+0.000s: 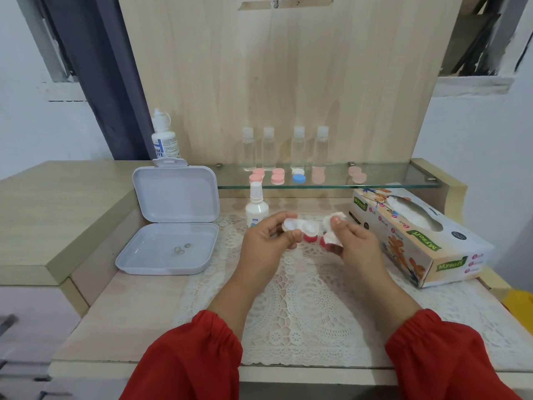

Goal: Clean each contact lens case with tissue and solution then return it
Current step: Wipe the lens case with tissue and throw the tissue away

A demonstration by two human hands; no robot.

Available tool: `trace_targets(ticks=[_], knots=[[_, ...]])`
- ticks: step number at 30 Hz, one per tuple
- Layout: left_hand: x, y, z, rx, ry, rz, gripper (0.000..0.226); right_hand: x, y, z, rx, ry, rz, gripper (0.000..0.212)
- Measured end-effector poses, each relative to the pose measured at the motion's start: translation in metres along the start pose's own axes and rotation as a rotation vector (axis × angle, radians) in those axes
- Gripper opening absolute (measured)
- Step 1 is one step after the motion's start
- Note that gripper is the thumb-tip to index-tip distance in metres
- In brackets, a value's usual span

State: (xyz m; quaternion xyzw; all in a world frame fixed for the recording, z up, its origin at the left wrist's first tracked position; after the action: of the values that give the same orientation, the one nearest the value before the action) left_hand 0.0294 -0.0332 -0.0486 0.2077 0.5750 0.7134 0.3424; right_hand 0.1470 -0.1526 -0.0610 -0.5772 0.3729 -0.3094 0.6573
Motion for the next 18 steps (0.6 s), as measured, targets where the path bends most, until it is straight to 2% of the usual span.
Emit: trace_targets(ticks=[4,7,10,15,18], knots=[[-0.003,0.0,-0.001,-0.038,-0.026,0.089,0.028,-0.022,0.012,-0.008,-0.351,-0.23,0.379,0.032],[-0.007,0.001,-0.002,-0.065,-0.054,0.143,0.029,-0.029,0.013,-0.014,-0.499,-0.396,0.481,0.039],[-0.006,0.002,-0.001,-0.069,-0.061,0.157,0.029,-0.027,0.014,-0.011,-0.473,-0.394,0.476,0.036],[-0.005,0.001,-0.001,-0.045,-0.037,0.117,0.029,-0.015,0.01,-0.003,-0.292,-0.162,0.384,0.029],[-0.005,0.001,-0.002,-0.042,-0.036,0.109,0.029,-0.019,0.01,-0.004,-0.313,-0.204,0.394,0.031]])
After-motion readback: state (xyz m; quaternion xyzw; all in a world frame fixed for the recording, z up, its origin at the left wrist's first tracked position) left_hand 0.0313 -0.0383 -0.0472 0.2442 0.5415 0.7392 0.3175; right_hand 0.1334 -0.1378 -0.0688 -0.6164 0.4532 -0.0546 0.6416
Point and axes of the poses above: each hand's wrist, its own z-axis towards the middle knuckle, its own x-axis out of the back of the hand, y = z × x, the point moved 6 cm from there along z, towards the middle knuckle, and after that the axes turned 1 degree about y, right-handed, at the moved point
